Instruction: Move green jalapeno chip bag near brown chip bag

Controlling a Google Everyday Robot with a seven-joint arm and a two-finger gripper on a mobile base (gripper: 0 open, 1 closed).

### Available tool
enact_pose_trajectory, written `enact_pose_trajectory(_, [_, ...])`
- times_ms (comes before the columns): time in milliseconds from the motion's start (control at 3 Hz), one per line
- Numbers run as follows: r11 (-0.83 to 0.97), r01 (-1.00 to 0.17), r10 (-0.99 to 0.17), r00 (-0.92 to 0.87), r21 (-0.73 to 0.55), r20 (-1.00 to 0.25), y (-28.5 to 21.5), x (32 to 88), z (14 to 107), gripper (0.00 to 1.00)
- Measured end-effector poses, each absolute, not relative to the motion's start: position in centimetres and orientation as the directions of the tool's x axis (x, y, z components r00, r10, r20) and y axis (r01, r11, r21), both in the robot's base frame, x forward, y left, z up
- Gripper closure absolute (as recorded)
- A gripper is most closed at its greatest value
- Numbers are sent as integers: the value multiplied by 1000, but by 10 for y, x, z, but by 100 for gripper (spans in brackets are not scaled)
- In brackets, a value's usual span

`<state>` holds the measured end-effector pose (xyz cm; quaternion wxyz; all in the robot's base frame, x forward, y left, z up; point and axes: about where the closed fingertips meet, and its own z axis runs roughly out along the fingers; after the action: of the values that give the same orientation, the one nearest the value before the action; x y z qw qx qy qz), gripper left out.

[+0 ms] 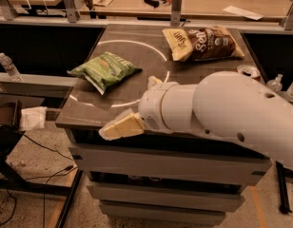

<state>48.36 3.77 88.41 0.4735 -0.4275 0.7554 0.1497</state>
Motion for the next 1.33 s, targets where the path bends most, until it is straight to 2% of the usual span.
enact_pose_trajectory(667, [627,-753,-491,-182,-200,-852,39,502,881,0])
enact_pose_trajectory(1333, [700,-658,-482,-148,-278,-864,19,563,865,0])
